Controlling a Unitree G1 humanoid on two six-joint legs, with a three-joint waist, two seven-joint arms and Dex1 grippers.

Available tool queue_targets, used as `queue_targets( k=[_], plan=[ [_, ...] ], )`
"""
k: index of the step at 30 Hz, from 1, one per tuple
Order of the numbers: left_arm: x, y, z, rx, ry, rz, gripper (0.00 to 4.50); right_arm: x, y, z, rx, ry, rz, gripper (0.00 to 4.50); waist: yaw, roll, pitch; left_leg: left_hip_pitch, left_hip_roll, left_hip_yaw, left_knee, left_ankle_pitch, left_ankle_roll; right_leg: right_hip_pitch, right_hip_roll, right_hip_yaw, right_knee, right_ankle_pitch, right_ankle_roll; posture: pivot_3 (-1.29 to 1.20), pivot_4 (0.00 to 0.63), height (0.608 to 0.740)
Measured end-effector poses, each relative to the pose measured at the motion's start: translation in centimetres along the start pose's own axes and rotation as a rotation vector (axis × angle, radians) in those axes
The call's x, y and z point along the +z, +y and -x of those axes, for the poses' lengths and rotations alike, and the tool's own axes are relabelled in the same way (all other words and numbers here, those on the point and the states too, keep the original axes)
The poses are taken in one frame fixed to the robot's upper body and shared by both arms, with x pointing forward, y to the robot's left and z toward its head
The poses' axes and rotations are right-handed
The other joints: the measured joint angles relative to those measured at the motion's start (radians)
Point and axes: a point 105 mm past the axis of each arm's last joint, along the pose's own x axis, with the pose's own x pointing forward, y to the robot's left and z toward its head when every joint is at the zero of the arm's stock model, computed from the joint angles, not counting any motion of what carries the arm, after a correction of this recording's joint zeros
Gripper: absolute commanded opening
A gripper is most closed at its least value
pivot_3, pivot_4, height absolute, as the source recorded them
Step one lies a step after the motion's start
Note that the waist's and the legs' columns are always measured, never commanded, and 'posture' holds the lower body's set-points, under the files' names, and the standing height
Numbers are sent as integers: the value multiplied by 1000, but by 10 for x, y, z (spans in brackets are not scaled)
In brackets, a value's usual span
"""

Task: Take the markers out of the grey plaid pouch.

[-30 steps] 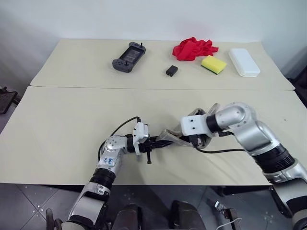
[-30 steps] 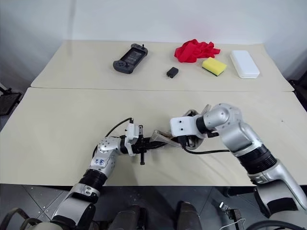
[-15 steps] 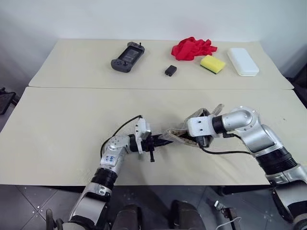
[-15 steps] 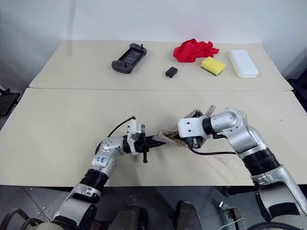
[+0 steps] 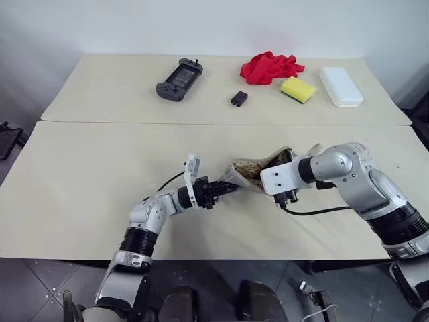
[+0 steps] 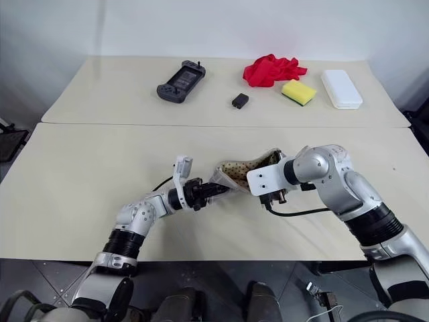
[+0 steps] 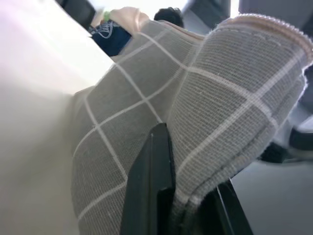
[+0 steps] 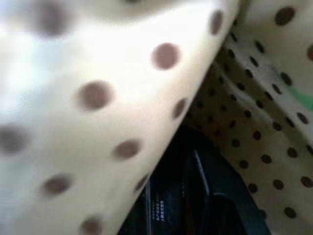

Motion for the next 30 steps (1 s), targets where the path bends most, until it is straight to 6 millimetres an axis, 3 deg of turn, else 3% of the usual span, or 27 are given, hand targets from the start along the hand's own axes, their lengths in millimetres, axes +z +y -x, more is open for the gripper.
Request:
queue_targets(
  k=[4, 10, 21, 25, 30],
  plan=[
    [1, -1, 3, 16, 3, 53, 0, 4, -1, 1, -11, -39, -5, 591, 1, 0, 0, 0, 0, 0, 0, 0, 0, 0, 0, 0, 0, 0, 0, 0, 150, 740],
    [6, -3, 12, 35, 43, -57, 0, 7, -13, 5, -75, -180, -117, 591, -1, 0, 0, 0, 0, 0, 0, 1, -1, 0, 1, 0, 0, 0, 0, 0, 150, 740],
    [0, -5, 23, 31, 75, -233, 0, -1, -34, 27, -204, -613, -405, 591, 0, 0, 0, 0, 0, 0, 0, 1, -1, 1, 1, 0, -1, 0, 0, 0, 150, 740],
    [-14, -3, 26, 23, 124, -260, 0, 1, -26, 37, -172, -774, -549, 591, 2, 0, 0, 0, 0, 0, -1, 1, -1, 1, 1, 0, -1, 0, 0, 0, 150, 740],
    [-13, -3, 29, 22, 133, -289, 0, 18, -24, 48, -117, -878, -599, 590, 0, 0, 0, 0, 1, 0, -1, 1, -1, 0, 1, 0, 0, 0, 0, 0, 150, 740]
  ],
)
